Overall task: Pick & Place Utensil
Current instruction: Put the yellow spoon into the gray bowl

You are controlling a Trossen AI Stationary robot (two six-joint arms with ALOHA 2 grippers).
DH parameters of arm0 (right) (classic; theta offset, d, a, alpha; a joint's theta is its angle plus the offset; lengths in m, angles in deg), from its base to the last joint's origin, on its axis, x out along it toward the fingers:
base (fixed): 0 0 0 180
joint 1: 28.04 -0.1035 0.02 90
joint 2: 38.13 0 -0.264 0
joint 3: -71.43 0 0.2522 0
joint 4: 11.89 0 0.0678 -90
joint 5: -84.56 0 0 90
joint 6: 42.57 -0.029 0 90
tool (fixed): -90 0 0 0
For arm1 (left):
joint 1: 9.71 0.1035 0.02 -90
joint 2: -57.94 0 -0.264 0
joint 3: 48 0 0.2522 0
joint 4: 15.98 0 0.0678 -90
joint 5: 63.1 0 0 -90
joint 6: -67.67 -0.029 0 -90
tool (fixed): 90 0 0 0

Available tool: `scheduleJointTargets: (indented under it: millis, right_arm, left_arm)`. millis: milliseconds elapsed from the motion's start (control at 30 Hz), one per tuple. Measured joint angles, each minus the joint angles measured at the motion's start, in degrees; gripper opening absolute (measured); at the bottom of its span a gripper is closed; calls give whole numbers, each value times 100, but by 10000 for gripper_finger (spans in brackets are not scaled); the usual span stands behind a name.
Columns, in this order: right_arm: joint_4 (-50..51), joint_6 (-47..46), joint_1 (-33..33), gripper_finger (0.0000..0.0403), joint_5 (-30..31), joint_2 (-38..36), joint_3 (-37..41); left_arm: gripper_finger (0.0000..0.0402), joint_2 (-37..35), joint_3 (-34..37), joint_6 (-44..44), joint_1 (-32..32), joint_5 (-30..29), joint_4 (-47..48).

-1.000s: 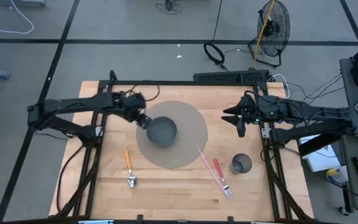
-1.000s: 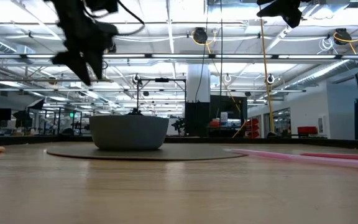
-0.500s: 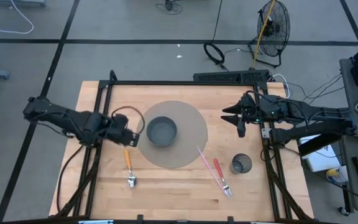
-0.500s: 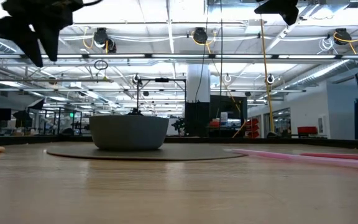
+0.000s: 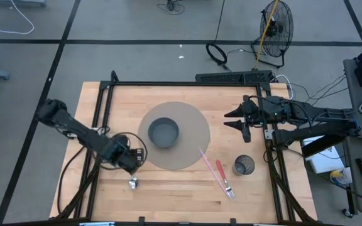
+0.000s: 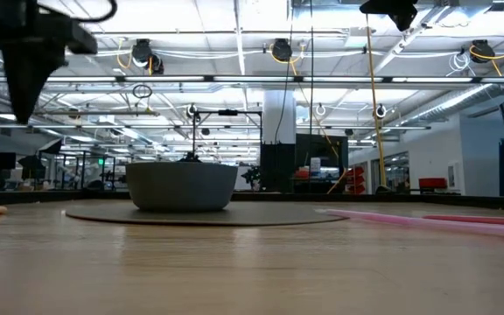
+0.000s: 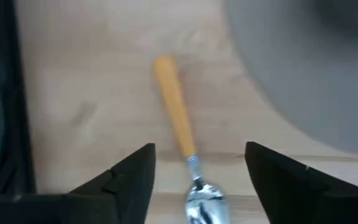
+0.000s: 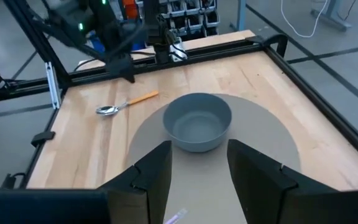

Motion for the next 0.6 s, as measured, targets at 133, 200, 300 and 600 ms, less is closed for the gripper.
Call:
scheduleJointTargets:
  millis: [133,200,300,600]
  right_arm:
    - [0,60,0,153,-1,0,0]
    - [0,60,0,153,-1,0,0]
    - [0,60,0,153,-3,0,0]
    - [2,28,0,153,-298,-2,0]
  left_arm:
    - [284,526,0,140,2,529,-406]
    - [290,715,0,139,2,539,-786]
    - [293,972,0,104,2,460,-1173]
    - [294,1383,0,-48,-100,427,-1244]
